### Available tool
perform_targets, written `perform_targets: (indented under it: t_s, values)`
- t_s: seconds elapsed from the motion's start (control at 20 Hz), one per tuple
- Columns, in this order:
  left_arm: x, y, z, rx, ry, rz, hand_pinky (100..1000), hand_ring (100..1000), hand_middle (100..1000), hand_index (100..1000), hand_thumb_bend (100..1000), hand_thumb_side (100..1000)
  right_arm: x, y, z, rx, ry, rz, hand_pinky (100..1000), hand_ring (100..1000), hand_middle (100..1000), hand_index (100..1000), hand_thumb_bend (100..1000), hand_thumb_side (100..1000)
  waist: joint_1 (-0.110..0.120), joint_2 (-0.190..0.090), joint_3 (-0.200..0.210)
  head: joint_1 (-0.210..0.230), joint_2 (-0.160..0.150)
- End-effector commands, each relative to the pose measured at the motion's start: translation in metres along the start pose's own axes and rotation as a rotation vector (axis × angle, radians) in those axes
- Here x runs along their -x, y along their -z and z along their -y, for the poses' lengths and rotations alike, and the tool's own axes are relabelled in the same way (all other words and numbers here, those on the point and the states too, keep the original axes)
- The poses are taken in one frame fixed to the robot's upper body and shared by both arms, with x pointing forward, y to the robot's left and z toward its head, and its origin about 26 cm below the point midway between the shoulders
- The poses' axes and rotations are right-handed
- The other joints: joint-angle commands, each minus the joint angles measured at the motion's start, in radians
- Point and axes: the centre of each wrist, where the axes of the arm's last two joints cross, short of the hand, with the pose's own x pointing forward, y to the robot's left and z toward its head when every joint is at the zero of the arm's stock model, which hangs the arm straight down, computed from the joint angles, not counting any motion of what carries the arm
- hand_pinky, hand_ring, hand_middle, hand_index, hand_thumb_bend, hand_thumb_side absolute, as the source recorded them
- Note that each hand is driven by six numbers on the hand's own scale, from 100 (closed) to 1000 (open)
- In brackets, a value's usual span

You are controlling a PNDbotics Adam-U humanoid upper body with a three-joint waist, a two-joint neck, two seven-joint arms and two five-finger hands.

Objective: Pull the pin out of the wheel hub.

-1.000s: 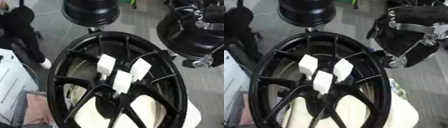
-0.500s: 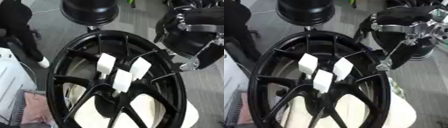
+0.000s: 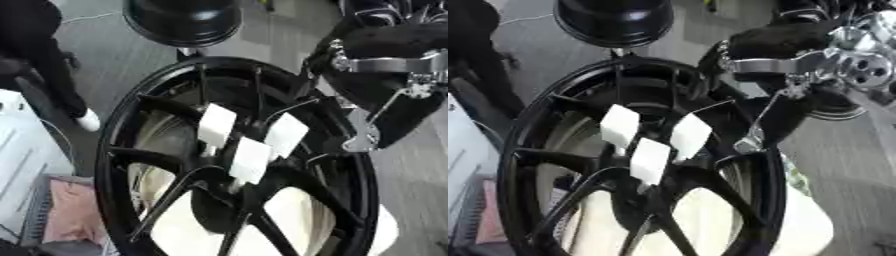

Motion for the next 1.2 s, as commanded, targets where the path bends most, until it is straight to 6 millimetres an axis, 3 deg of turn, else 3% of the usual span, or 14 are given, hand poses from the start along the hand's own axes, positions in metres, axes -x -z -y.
perform_targets:
  t_s: [0.05,0.75,1.2]
  values:
    - [-0.0051,0.0049,-0.0008,0.022,0.015,0.020,775,653,618,795,100,699,-0.0025,-0.0029,0.0073,0.007,-0.031,-0.005,846,772,720,805,503,186,0.006,-0.010,0.002,0.000,0.008]
    - [-0.0042,0.0043,0.0028,0.029,0.027,0.023,775,647,615,794,100,727,-0.0058,0.0008,0.0084,0.024,-0.083,0.036,854,785,734,810,470,100,-0.002,0.038,0.025,-0.018,0.016]
    - [-0.0036,0.0041,0.0052,0.030,0.035,0.024,775,646,614,794,100,737,-0.0051,0.0015,0.0063,0.029,-0.097,0.045,855,786,733,808,443,100,-0.009,0.063,0.034,-0.023,0.010]
